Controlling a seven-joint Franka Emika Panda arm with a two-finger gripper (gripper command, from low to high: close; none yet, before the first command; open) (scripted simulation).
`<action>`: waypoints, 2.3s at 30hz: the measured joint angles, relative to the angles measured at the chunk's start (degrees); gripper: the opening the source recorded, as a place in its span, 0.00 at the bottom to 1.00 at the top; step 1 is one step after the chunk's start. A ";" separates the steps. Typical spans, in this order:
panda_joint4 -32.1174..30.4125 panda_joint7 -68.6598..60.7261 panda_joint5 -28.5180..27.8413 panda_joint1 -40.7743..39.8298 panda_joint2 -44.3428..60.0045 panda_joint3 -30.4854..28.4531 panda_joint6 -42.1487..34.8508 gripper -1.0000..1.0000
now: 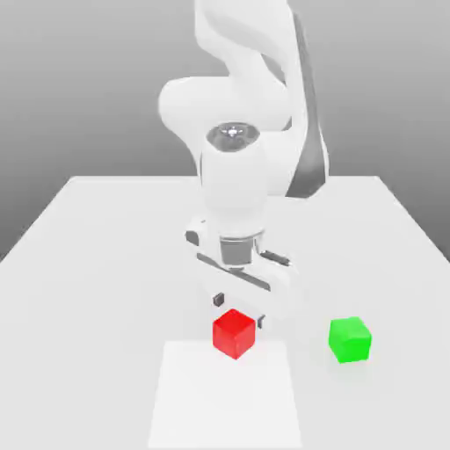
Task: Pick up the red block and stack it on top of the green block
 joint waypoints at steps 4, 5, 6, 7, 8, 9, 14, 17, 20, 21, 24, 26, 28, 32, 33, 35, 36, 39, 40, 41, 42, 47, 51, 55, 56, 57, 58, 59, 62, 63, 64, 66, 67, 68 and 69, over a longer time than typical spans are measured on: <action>0.52 -1.31 1.55 0.11 2.86 0.19 2.45 0.50; 0.59 -1.41 1.65 0.09 3.55 0.20 3.13 0.50; 0.64 -1.39 1.60 0.09 4.23 0.16 3.84 0.50; 0.66 -1.25 1.41 0.07 4.91 0.14 4.59 0.50; 0.65 -0.98 1.03 0.22 5.57 -0.10 5.35 0.50; 0.61 -0.59 0.51 0.49 6.22 -0.47 6.13 0.50; 0.15 2.26 -2.94 4.98 9.30 -5.54 10.17 0.50; -0.22 3.64 -4.28 9.17 10.79 -9.76 12.19 0.00; -0.22 3.69 -4.33 9.15 10.80 -9.76 12.22 0.00; -0.22 3.73 -4.38 9.14 10.80 -9.75 12.26 0.00; -0.19 3.66 -4.29 8.93 10.73 -9.52 12.19 0.00; 0.05 2.56 -3.13 6.62 9.84 -7.10 10.94 0.00; 0.33 0.93 -1.20 4.66 8.71 -4.82 9.37 0.00; 0.68 -1.42 1.73 3.00 6.24 -2.61 6.13 0.00; 0.71 -1.63 1.97 2.86 5.58 -2.43 5.34 0.00; 0.68 -1.80 2.22 2.73 4.25 -2.26 3.87 0.00; 0.63 -1.70 2.11 2.70 3.57 -2.27 3.17 0.00; 0.32 -0.82 1.01 2.48 1.47 -2.19 1.23 0.00; 0.17 -0.38 0.46 2.76 0.75 -2.43 0.65 0.00; 0.00 0.14 -0.18 2.84 0.03 -2.54 0.09 0.00; -0.19 0.71 -0.90 2.52 -0.70 -2.61 -0.43 0.00; -1.42 4.20 -5.30 1.30 -4.46 -2.43 -2.62 0.00; -2.71 7.41 -9.28 -0.65 -7.60 -1.26 -3.82 0.00; -1.28 16.55 -10.15 0.08 -8.60 2.92 -5.81 0.00; -0.66 19.37 -10.00 0.58 -8.64 4.22 -6.41 0.00; -0.01 22.20 -9.78 1.14 -8.67 5.53 -7.01 0.00; 0.64 25.04 -9.52 1.74 -8.69 6.83 -7.62 0.00; 1.30 27.87 -9.21 2.37 -8.70 8.13 -8.24 0.00; 3.28 36.28 -8.12 4.47 -8.72 11.89 -10.07 0.00; 3.94 39.06 -7.71 5.18 -8.73 13.17 -10.69 0.00; 4.60 41.83 -7.27 5.91 -8.74 14.44 -11.31 0.00; 5.91 47.32 -6.32 7.40 -8.75 16.96 -12.54 0.00; 6.57 50.04 -5.82 8.17 -8.75 18.22 -13.15 0.00; 7.09 52.43 -5.70 8.46 -8.64 19.48 -13.52 0.00; 7.37 54.42 -6.74 8.21 -8.24 20.28 -13.47 0.00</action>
